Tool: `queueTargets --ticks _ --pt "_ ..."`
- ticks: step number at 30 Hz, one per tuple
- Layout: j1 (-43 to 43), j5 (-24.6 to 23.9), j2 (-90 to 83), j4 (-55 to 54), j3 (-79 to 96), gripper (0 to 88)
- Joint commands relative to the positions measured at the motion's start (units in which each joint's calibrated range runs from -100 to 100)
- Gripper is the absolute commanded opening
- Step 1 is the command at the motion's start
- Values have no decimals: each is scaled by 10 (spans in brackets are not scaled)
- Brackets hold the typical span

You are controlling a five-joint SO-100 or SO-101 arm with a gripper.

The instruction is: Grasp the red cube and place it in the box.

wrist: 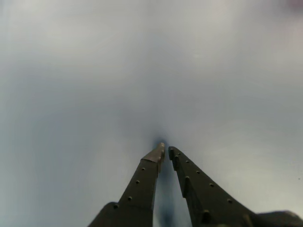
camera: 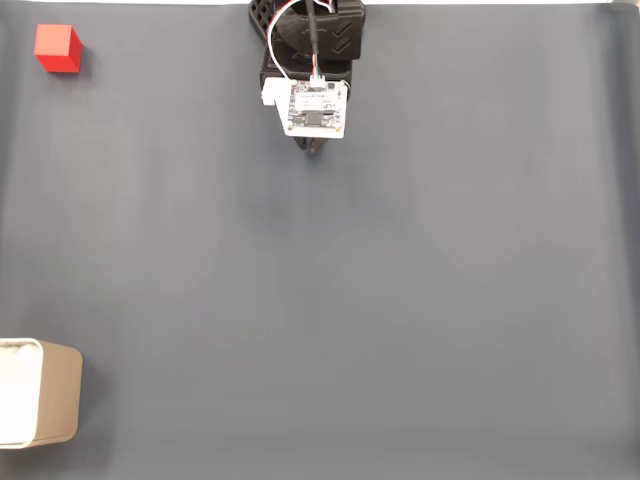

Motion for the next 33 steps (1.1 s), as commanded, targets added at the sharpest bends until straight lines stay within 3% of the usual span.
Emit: queueTargets --ticks 1,15,33 --pt "4 0 -2 -43 4 0" --pt "2 -1 101 -122 -125 1" --pt "75 -4 308 -60 -377 2"
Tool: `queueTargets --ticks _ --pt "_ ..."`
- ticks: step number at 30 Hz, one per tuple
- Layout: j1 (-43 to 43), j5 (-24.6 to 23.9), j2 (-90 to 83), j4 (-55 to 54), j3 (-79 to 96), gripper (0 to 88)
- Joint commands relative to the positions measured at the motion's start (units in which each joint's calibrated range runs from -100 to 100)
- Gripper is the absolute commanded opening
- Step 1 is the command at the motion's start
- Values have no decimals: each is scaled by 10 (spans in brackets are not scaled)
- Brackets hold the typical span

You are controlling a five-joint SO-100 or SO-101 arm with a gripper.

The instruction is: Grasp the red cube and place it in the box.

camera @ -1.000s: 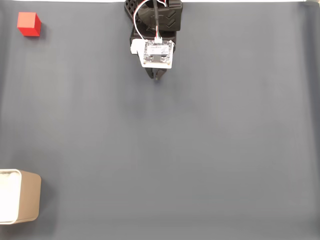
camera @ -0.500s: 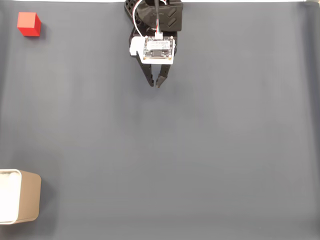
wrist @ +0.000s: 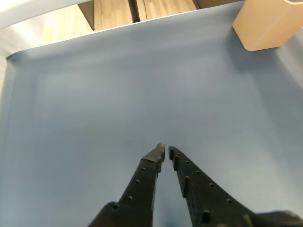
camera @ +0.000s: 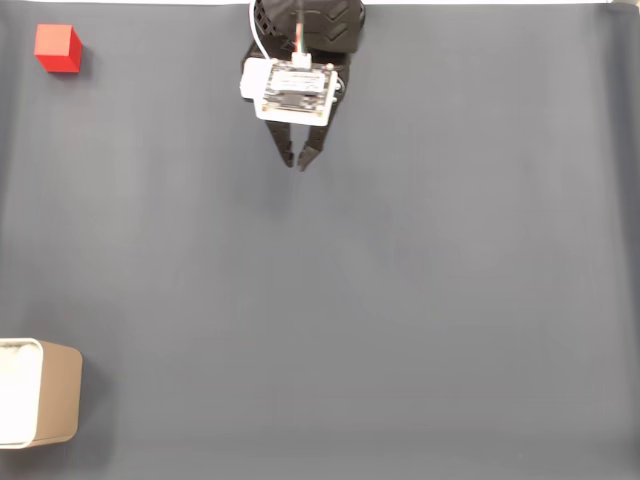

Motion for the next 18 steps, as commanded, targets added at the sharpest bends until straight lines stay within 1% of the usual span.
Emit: queueTargets --ticks 1,10,18 --pt "33 0 36 10 -73 2" --pt "113 -7 124 39 -200 4" --pt "201 -14 196 54 -301 8"
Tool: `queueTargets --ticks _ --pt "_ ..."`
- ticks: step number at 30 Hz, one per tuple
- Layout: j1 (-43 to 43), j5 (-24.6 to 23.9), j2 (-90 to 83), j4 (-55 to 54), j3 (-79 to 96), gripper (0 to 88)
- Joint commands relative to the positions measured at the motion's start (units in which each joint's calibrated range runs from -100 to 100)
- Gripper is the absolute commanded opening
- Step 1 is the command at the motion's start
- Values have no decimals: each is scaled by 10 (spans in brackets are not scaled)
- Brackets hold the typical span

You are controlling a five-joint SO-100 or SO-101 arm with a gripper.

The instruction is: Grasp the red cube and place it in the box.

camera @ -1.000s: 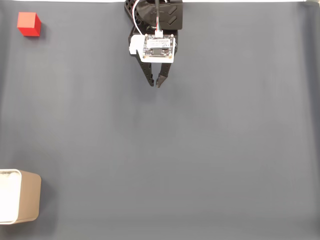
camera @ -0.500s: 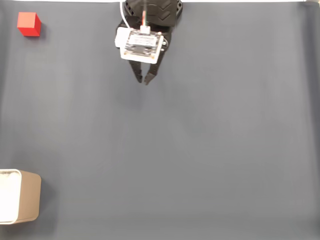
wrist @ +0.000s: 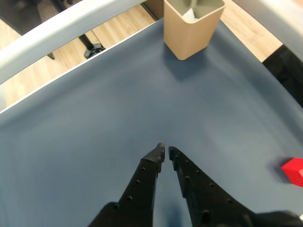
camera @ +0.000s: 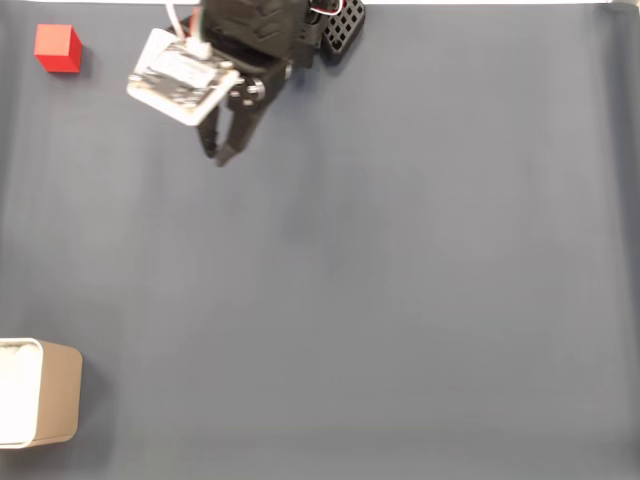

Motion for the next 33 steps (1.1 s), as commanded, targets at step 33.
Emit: queueTargets --ticks 33 --pt "413 -2 89 66 -137 12"
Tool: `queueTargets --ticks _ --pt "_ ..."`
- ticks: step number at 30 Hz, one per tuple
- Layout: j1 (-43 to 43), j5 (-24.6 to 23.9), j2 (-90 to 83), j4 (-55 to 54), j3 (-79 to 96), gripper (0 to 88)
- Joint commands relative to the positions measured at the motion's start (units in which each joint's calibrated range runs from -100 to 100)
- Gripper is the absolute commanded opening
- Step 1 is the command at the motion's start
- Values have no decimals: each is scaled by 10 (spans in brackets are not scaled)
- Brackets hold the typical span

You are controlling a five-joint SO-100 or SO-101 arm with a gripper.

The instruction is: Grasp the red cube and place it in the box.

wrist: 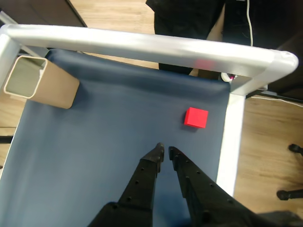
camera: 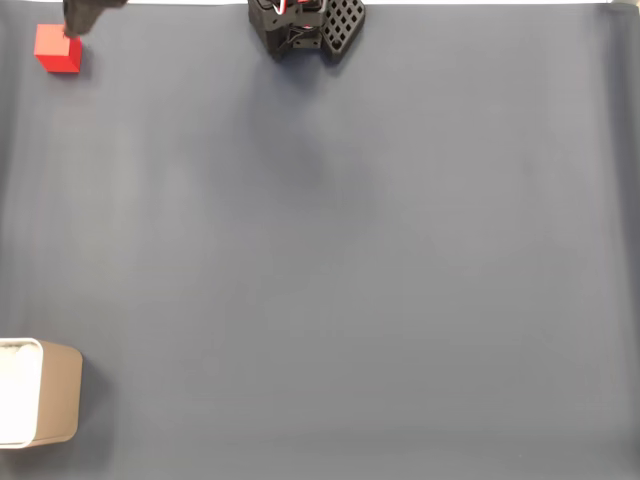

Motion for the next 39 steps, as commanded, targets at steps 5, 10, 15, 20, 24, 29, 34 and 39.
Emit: queueTargets --ticks 5,10,15,20,24,29,34,39 --pt "76 3 -9 2 17 14" --pt "115 7 -27 2 52 20" --pt "142 9 -48 -1 88 40" --pt "155 6 -50 -2 97 96" --pt "159 7 -44 -13 99 145" --pt "157 10 -41 -38 107 194" --pt "156 -4 -43 -87 120 277" --pt "154 -2 -38 -133 146 299"
